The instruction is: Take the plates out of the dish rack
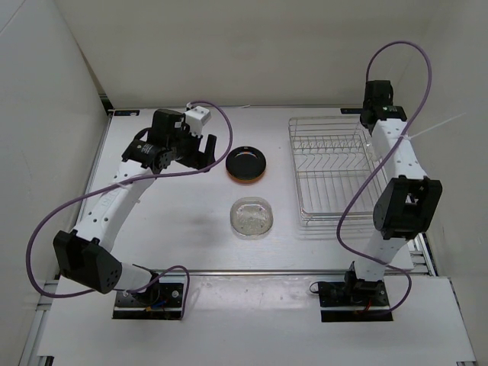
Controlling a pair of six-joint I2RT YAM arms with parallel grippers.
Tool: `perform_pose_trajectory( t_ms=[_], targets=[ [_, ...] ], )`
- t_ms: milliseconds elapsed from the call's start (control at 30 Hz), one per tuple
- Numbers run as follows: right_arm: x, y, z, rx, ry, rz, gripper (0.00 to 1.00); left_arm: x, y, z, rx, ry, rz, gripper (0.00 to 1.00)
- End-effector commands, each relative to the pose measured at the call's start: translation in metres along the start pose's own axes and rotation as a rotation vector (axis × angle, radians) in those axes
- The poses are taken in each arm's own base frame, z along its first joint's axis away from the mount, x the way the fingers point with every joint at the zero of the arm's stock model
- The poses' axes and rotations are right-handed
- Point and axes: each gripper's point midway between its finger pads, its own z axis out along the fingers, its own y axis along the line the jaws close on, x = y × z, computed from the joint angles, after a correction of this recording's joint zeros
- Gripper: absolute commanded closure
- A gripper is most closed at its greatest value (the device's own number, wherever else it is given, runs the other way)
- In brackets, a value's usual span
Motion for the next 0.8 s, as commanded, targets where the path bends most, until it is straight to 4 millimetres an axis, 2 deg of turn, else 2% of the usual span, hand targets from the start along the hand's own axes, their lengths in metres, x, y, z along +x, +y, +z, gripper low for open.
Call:
perform_pose_trajectory(
  t_ms=[0,167,200,267,300,333,367,400,433,500,533,567,600,633,667,700,733,767],
  targets=[
    [-0.03,-0.057,-0.04,0.14,-0.112,0.078,1.0,-0.008,0.005,0.001,-0.02,-0.022,0.019,0.0],
    [-0.05,-0.093,-0.073,0.202,-0.195,0.112,1.0,-0.005,0.006,0.012,-0.017,-0.008,0.017,0.0],
    [-0.055,-0.088,-0.08,0.168,-0.228,0.122,1.0,-0.01,0.004,0.014,-0.003,-0.02,0.019,0.0],
    [-0.053,-0.086,-0.097,0.114,-0.257,0.156,1.0,-0.023,-0.006,0.013,0.056,-0.052,0.025,0.0],
    [-0.055,-0.079,-0.105,0.068,-0.277,0.166,1.0,-0.025,-0.008,0.021,0.082,-0.042,0.023,0.0],
    [-0.056,-0.075,-0.119,0.018,-0.31,0.182,1.0,-0.04,-0.013,0.016,0.107,-0.069,0.03,0.0],
    [-0.061,-0.056,-0.127,-0.111,-0.351,0.205,1.0,-0.045,-0.028,0.017,0.181,-0.074,0.039,0.0],
    [-0.055,-0.039,-0.136,-0.217,-0.35,0.19,1.0,-0.054,-0.035,0.016,0.224,-0.09,0.044,0.0],
    [-0.054,-0.029,-0.151,-0.311,-0.381,0.193,1.0,-0.066,-0.053,0.015,0.317,-0.102,0.056,0.0],
    [-0.049,0.004,-0.17,-0.515,-0.409,0.175,1.0,-0.078,-0.07,0.012,0.41,-0.124,0.071,0.0],
    [-0.051,0.028,-0.2,-0.709,-0.487,0.138,1.0,-0.083,-0.088,0.007,0.496,-0.136,0.071,0.02],
    [-0.048,0.039,-0.211,-0.789,-0.51,0.111,1.0,-0.089,-0.093,0.005,0.525,-0.158,0.069,0.02],
    [-0.046,0.05,-0.22,-0.851,-0.54,0.097,1.0,-0.1,-0.109,0.002,0.57,-0.186,0.092,0.02],
    [-0.046,0.057,-0.223,-0.892,-0.547,0.089,1.0,-0.099,-0.118,0.013,0.616,-0.148,0.07,0.03],
    [-0.046,0.065,-0.234,-0.966,-0.564,0.085,1.0,-0.115,-0.126,0.007,0.641,-0.174,0.06,0.03],
    [-0.046,0.069,-0.24,-1.003,-0.568,0.088,1.0,-0.121,-0.137,0.006,0.678,-0.185,0.063,0.03],
    [-0.046,0.072,-0.246,-1.038,-0.578,0.082,1.0,-0.119,-0.141,0.019,0.688,-0.162,0.05,0.03],
    [-0.046,0.077,-0.254,-1.081,-0.584,0.077,1.0,-0.13,-0.147,0.016,0.699,-0.178,0.053,0.03]
  ],
)
